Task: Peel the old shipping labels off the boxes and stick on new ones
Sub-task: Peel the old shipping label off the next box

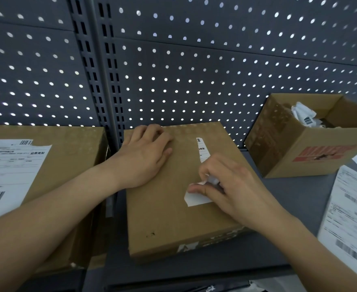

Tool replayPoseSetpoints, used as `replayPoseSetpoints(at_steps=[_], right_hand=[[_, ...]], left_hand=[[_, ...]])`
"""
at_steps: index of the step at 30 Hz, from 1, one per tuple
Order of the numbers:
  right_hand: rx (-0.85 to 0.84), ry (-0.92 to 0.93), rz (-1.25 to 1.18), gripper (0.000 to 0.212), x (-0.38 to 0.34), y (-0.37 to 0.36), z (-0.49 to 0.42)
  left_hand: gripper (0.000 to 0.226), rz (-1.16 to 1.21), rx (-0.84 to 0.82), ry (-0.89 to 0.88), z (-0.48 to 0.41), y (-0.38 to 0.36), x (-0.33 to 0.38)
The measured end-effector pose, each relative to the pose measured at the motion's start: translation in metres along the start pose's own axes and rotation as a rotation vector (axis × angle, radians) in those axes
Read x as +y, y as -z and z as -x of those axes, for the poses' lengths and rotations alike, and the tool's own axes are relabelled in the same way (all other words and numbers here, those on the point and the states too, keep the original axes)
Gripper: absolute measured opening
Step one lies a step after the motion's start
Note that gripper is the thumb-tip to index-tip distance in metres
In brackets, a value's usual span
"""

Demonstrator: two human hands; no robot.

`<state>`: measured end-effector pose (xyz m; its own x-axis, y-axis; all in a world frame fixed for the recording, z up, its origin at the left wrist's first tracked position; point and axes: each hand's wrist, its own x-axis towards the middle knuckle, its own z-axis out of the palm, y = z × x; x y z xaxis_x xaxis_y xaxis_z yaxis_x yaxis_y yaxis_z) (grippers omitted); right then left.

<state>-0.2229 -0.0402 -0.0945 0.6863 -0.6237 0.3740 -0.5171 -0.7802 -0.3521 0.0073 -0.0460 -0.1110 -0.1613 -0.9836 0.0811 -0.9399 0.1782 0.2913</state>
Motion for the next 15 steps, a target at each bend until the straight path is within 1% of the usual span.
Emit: replayPoseSetpoints(at_steps=[3,5,8,10,13,14,15], right_hand=[[-0.035,-0.029,-0.100,0.011,0.0026,0.0012,-0.0005],[-0.059,-0.057,-0.139,0.011,0.0036,0.0037,-0.0009],[-0.101,-0.101,-0.131,0.023,0.0062,0.0067,0.0012],[-0.108,-0.083,-0.105,0.034,0.0070,0.0078,0.0021],[-0.172,-0.090,-0.059,0.069,0.0074,0.0083,0.0019],[-0.178,-0.077,-0.030,0.071,0.0079,0.0076,0.0015],[-0.171,-0.043,-0.007,0.065,0.0080,0.0068,0.0010]], left_hand=[[0.045,0.001,-0.006,-0.002,0.0001,0.0002,-0.0003],[0.045,0.002,-0.004,-0.005,-0.0001,-0.0001,-0.0011],[0.045,0.001,0.001,-0.007,-0.0007,-0.0009,-0.0015],[0.045,0.000,0.002,-0.002,-0.0012,-0.0011,-0.0016],[0.047,-0.011,-0.007,0.000,-0.0013,-0.0010,-0.0011],[0.047,-0.015,-0.008,-0.001,-0.0013,-0.0010,-0.0011],[0.047,-0.014,-0.008,-0.002,-0.0013,-0.0011,-0.0012]])
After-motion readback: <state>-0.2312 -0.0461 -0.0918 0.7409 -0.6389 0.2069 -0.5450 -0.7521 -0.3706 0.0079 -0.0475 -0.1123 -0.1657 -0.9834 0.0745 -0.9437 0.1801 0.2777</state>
